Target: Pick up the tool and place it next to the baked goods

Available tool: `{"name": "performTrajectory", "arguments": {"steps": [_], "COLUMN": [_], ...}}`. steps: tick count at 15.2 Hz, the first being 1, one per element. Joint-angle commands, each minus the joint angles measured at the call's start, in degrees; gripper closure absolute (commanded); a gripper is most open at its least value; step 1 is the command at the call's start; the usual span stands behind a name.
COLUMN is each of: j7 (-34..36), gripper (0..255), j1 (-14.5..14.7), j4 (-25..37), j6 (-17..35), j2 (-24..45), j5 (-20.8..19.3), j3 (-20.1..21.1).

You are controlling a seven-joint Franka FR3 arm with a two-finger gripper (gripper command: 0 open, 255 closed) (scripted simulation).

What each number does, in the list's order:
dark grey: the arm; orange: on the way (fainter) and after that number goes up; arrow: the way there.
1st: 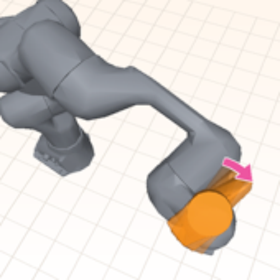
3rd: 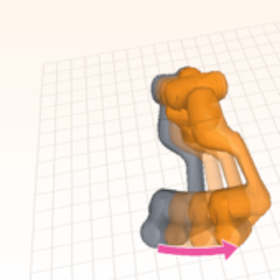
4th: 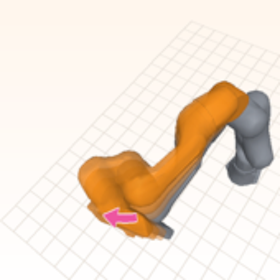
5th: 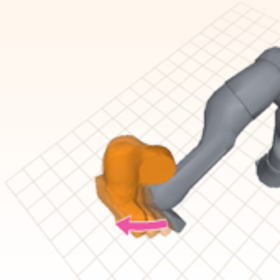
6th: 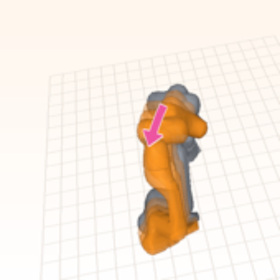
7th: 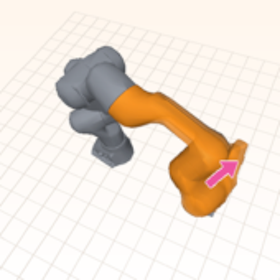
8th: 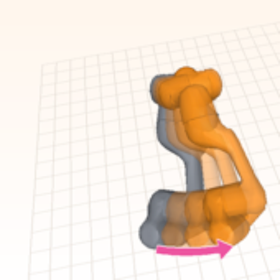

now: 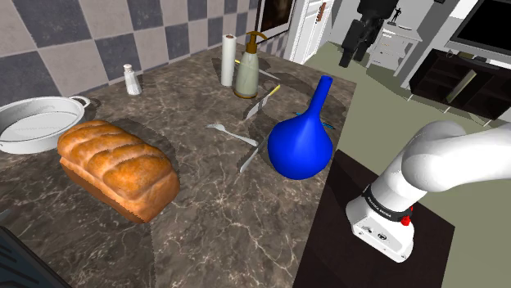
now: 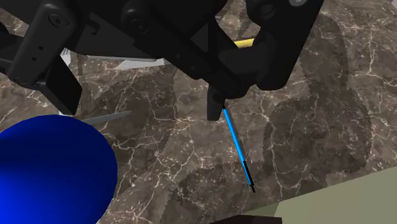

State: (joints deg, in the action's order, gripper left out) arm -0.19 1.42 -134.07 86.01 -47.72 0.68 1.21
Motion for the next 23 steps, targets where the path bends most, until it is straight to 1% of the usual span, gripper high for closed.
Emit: {"name": "performTrajectory", "arguments": {"steps": [1,7,12,17,23], "j7": [0.0,15.3,27.7,40.0,54.7], "gripper": [0,0,0,0,0], "j1": [0.0,-3.9,-7.2,-10.5,-13.9], "j4": [0.0,-1.8,-0.8,2.0,7.1], "j6": [0.0,10.7,19.2,26.8,34.2], "j2": [0.0,8.8,18.0,28.2,40.8], "j5": [0.0,3.7,5.1,4.8,2.3], "j3": [0.0,5.6,9.5,12.4,13.9]}}
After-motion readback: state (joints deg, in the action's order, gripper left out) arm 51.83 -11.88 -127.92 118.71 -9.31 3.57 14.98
